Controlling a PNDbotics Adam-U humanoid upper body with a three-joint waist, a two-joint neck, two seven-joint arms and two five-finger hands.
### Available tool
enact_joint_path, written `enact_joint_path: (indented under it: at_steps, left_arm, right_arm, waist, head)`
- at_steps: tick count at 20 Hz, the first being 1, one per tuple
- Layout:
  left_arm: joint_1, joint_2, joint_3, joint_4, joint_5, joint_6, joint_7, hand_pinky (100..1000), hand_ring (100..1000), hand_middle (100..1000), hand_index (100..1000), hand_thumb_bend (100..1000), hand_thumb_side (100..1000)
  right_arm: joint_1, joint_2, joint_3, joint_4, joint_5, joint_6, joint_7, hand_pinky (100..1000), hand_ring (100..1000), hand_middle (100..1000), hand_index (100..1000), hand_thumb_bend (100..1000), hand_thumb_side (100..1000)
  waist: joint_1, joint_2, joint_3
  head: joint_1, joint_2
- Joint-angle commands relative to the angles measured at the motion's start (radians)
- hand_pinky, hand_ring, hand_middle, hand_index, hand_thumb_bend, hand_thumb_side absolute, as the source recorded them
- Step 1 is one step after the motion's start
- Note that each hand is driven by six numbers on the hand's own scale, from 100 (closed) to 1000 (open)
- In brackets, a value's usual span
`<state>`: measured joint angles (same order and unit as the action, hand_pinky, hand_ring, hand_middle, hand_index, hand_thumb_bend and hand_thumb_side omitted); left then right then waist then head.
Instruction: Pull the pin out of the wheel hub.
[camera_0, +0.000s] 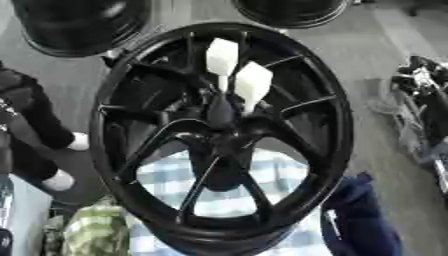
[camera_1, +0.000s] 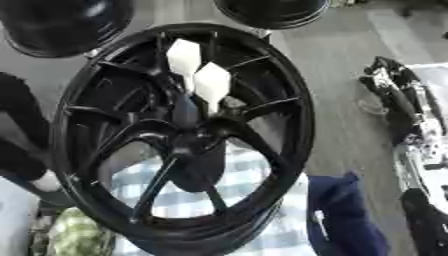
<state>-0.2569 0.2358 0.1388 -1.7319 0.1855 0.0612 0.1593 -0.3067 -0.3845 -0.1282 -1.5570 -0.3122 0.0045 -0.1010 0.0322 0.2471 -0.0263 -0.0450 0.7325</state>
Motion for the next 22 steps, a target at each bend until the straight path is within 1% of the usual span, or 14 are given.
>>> enact_joint_path:
  at_steps: [1,8,12,17,19,22]
  left_arm:
    - [-0.012,0.016,0.009,-0.023,-0.006,-0.002,-0.002,760,683,681,712,100,817]
    - [-0.009,0.017,0.008,-0.024,-0.005,-0.001,-0.004,761,684,681,712,100,820]
    - [-0.005,0.018,0.008,-0.022,-0.006,-0.001,-0.004,761,684,681,711,100,819]
    - [0.006,0.021,0.006,-0.017,-0.009,0.0,-0.005,762,685,682,711,100,818]
    - [0.009,0.024,0.006,-0.016,-0.01,0.0,-0.005,762,685,682,711,100,818]
    - [0.015,0.029,0.005,-0.013,-0.012,0.001,-0.006,762,685,682,711,100,818]
  right_arm:
    - [-0.009,-0.031,-0.006,-0.015,0.001,0.0,-0.002,901,733,672,806,119,464]
    - [-0.025,-0.045,-0.001,-0.017,0.001,-0.001,0.001,902,739,678,808,114,457]
    - [-0.08,-0.101,0.019,-0.026,0.009,-0.004,0.016,902,753,691,814,103,430]
    - [-0.226,-0.223,0.08,-0.042,0.03,-0.01,0.07,899,783,723,829,100,364]
    - [-0.29,-0.27,0.116,-0.045,0.044,-0.012,0.105,897,793,735,836,109,350]
    - [-0.407,-0.335,0.184,-0.043,0.072,-0.009,0.171,893,801,747,843,131,336]
  waist:
    - [-0.005,-0.009,0.001]
    - [-0.005,-0.009,0.003]
    - [-0.008,-0.018,0.001]
    - [-0.014,-0.039,-0.002]
    - [-0.017,-0.045,-0.002]
    - [-0.021,-0.053,-0.003]
  head:
    - [0.005,-0.013]
    - [-0.005,-0.014]
    - [-0.011,-0.002]
    - [-0.016,0.019]
    - [-0.017,0.025]
    - [-0.018,0.032]
